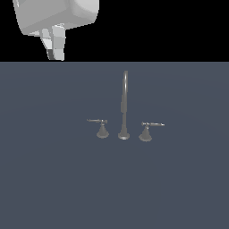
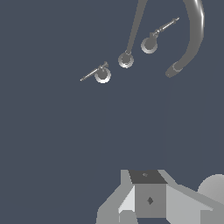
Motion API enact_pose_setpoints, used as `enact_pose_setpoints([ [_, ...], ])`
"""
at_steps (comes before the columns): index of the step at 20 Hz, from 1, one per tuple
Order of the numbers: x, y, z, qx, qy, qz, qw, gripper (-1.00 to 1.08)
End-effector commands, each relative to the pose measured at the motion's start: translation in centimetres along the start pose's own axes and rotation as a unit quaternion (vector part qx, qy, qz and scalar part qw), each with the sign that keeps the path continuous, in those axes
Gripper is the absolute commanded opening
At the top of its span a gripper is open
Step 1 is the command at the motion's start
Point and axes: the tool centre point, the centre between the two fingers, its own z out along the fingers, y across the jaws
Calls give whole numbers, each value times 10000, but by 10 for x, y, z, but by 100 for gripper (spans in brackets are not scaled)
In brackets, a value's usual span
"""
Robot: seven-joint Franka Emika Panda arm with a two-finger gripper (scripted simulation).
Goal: Turn on the faucet by rotating a designated handle.
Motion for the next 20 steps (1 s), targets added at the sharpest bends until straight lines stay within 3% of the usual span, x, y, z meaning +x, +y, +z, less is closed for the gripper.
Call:
enact_pose_setpoints([
  [1, 5, -10, 13, 13, 1, 274, 9996, -100],
  [10, 27, -40, 55, 40, 8, 1166, 9932, -100],
  [20, 55, -66, 98, 59, 21, 2052, 9787, -100],
])
